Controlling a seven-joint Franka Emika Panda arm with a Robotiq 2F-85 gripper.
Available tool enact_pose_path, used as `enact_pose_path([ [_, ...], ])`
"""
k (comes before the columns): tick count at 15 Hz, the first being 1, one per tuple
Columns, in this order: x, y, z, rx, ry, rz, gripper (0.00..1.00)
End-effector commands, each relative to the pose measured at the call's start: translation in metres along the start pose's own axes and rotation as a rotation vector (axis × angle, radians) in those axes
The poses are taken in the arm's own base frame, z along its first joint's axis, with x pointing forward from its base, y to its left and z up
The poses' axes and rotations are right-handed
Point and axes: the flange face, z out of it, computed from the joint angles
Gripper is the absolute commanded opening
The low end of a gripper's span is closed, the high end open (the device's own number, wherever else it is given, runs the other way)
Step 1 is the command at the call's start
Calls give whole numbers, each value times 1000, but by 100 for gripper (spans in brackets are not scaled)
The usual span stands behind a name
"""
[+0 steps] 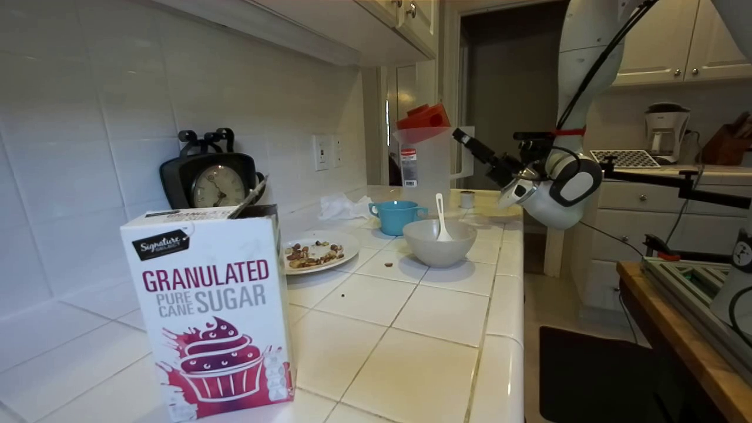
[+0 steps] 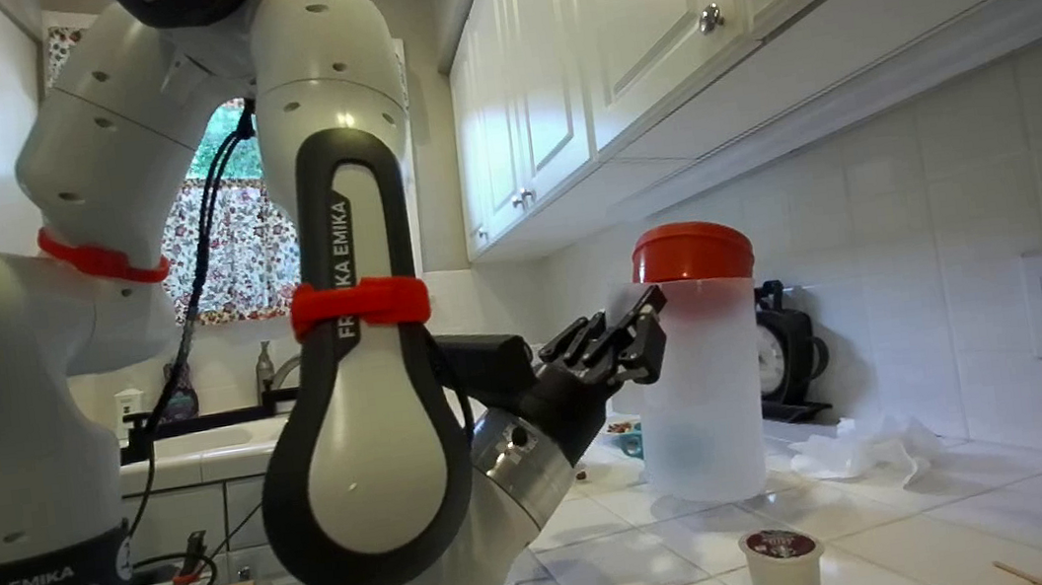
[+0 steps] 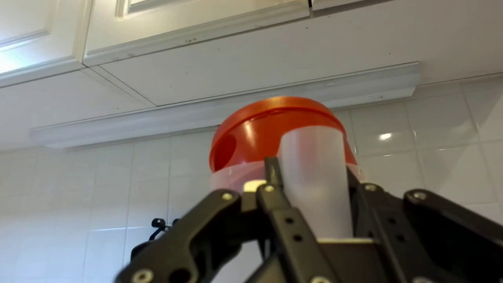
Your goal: Move the jug to the right.
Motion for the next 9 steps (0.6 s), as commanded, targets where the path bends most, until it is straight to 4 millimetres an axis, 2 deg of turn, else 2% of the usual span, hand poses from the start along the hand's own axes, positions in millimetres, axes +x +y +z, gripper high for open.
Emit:
enact_pose_path([
  [1,-5,-1,-14,-7,-26,-48,9],
  [2,-6,-5,-9,-3,-18,-54,9],
  [3,-9,-15,-17,2,-15,-61,9],
  [9,-24,-35,-54,57,3,-89,9],
])
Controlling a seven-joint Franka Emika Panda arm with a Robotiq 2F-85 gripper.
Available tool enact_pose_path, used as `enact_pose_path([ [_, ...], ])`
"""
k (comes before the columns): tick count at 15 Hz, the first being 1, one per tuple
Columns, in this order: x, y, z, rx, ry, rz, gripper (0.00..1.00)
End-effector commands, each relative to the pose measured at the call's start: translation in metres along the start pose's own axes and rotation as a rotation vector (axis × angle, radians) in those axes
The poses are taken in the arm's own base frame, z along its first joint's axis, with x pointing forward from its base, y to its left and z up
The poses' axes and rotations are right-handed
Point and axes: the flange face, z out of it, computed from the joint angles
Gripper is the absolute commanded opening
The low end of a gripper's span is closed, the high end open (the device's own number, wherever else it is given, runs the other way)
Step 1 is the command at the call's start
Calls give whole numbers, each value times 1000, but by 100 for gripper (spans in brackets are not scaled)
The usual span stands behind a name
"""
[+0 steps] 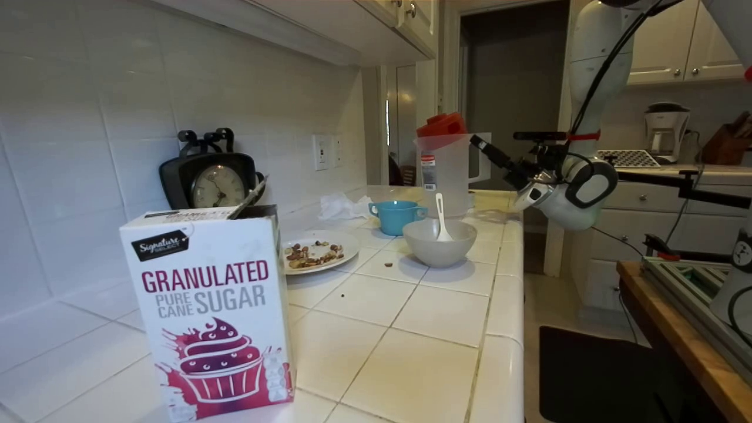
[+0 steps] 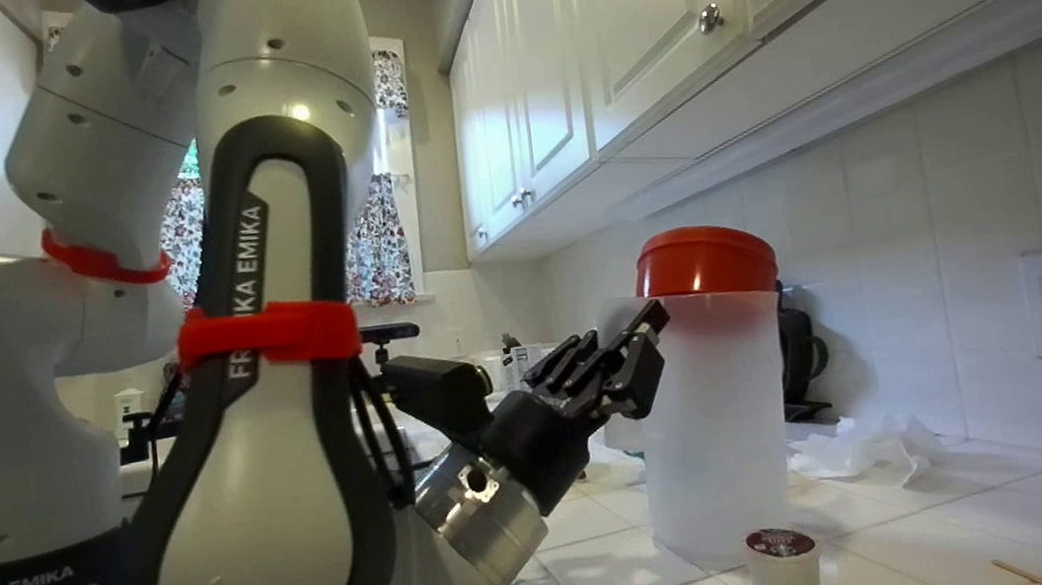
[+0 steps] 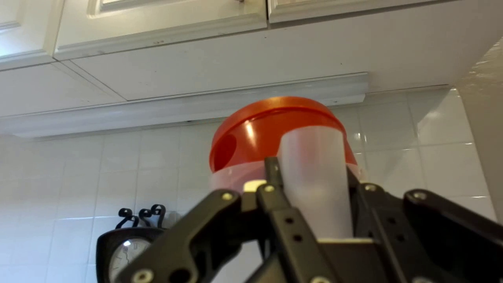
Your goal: Move the jug to the right.
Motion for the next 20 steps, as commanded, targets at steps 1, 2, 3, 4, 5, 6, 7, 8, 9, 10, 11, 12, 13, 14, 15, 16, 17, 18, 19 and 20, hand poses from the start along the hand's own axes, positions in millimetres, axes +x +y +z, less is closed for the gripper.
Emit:
enact_pose_path([
  [1,-2,-3,-11,6,-12,-31,9],
  [2,-3,-5,-9,9,-9,-34,9],
  [3,-2,-5,-10,12,-9,-34,9],
  [4,-2,-4,-12,11,-8,-36,9],
  [5,0,-4,-14,11,-6,-38,9],
  [6,-2,-4,-11,20,2,-12,9],
  [7,-2,-4,-11,20,2,-12,34],
  [8,-2,-4,-10,20,2,-11,34],
  [9,-2,-4,-10,17,3,-9,54],
  [10,-2,-4,-9,15,4,-10,61],
  [11,-2,-4,-9,13,8,-11,66],
  [12,-2,-4,-8,12,10,-9,73],
  [13,-2,-4,-7,11,10,-9,82],
  [14,-3,-5,-6,10,8,-7,89],
  [15,-4,-5,-4,7,6,-7,98],
  [16,-6,-5,-1,4,3,-10,100],
  [17,-8,-5,2,1,0,-15,100],
  [18,-12,-6,5,-6,-3,-19,100],
  [19,-17,-5,10,-9,0,-26,100],
  [20,-21,-4,14,-8,6,-38,100],
])
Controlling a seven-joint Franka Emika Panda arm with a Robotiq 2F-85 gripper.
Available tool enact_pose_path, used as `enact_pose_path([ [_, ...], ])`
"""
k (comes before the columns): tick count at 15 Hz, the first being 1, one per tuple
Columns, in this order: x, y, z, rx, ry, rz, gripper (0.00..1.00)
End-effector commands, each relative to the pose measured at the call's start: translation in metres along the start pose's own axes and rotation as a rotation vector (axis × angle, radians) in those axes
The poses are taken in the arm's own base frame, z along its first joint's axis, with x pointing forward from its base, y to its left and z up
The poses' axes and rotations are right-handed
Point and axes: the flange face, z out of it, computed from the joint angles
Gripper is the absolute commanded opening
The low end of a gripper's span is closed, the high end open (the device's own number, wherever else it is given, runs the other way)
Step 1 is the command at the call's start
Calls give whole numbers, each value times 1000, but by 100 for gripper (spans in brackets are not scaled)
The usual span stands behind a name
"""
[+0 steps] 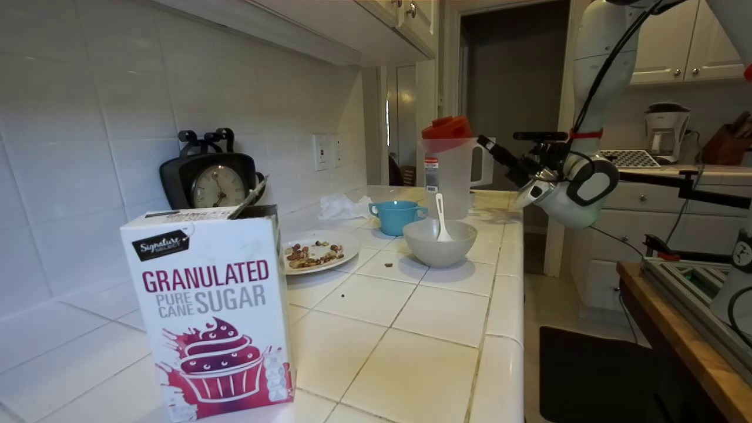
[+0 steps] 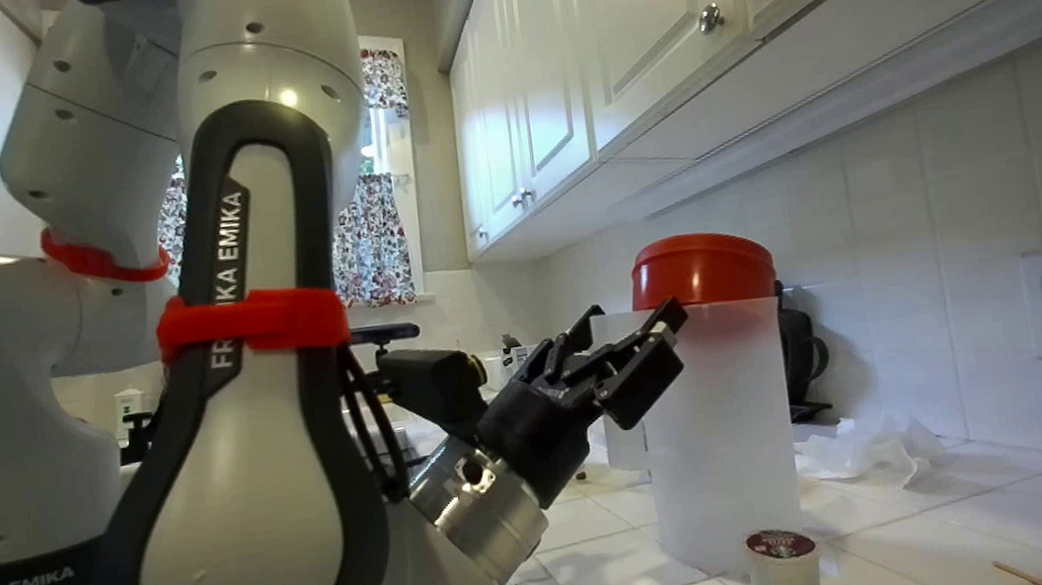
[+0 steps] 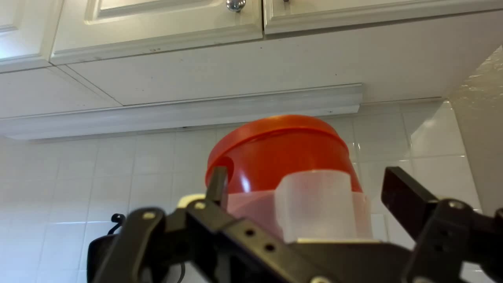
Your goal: Move the jug to the right.
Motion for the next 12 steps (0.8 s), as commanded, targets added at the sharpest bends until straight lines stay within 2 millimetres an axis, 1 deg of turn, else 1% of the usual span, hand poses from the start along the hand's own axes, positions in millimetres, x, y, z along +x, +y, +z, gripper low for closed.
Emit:
enact_pose_path([
  [1,-17,3,17,-19,25,-19,100],
  [5,-41,16,40,-70,57,-75,100],
  [8,-60,28,54,-123,119,-134,100],
  [10,-76,33,64,-162,154,-188,100],
  [12,-95,33,76,-204,189,-262,100],
])
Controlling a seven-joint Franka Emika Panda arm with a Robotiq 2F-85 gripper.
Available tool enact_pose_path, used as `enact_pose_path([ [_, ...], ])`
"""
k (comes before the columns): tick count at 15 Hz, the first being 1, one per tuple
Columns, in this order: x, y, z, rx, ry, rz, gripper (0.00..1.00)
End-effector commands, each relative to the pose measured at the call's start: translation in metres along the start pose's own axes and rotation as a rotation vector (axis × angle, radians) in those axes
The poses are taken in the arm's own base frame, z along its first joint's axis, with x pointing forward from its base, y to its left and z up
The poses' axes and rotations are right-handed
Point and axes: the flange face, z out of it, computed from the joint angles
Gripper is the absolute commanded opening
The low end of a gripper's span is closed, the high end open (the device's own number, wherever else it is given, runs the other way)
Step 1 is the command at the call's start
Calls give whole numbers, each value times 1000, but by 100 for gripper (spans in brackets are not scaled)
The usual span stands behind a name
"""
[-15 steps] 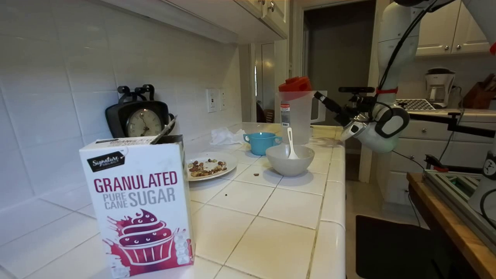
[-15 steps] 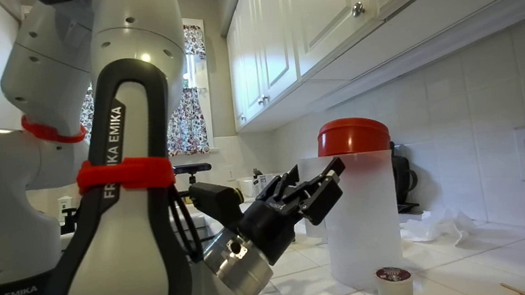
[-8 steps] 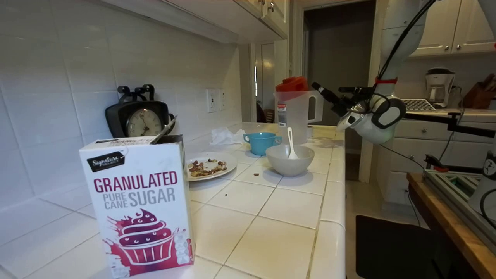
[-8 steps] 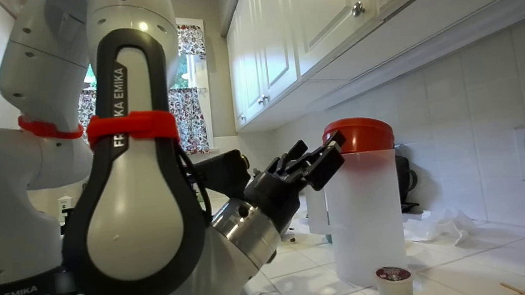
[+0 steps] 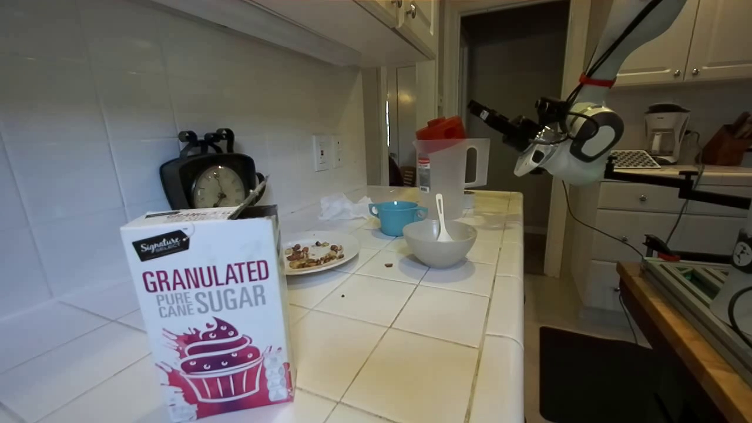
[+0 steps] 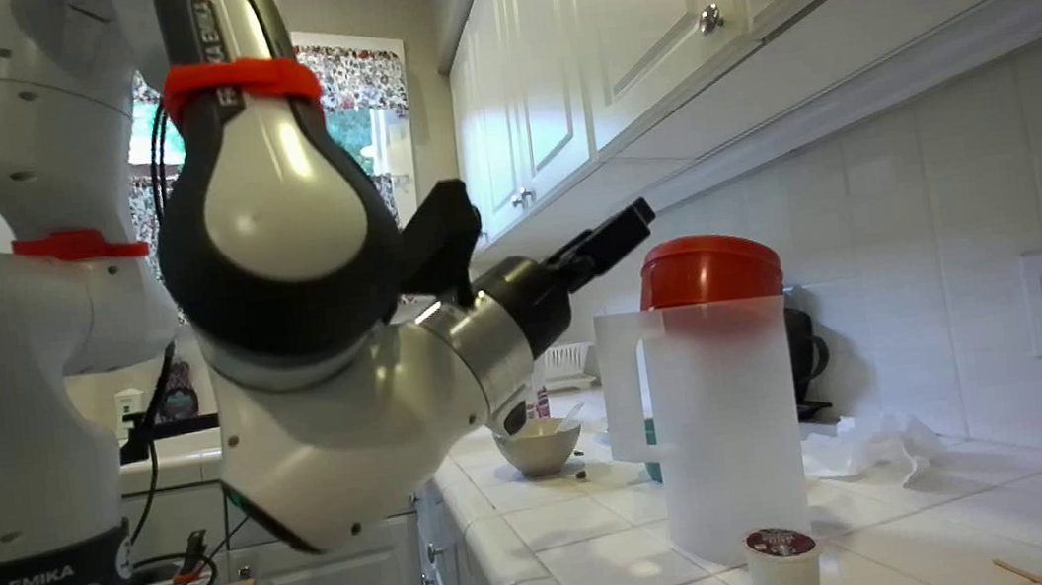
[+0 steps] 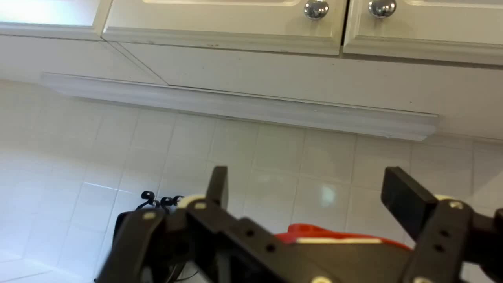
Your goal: Move the jug to the right.
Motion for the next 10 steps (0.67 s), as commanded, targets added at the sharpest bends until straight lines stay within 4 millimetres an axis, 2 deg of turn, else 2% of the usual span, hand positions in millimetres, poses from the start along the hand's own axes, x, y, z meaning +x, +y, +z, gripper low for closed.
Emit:
enact_pose_path([
  [1,-38,-1,12,-67,82,-157,100],
  [7,-100,-16,66,-243,169,-373,100],
  [10,-113,-16,100,-341,293,-394,100],
])
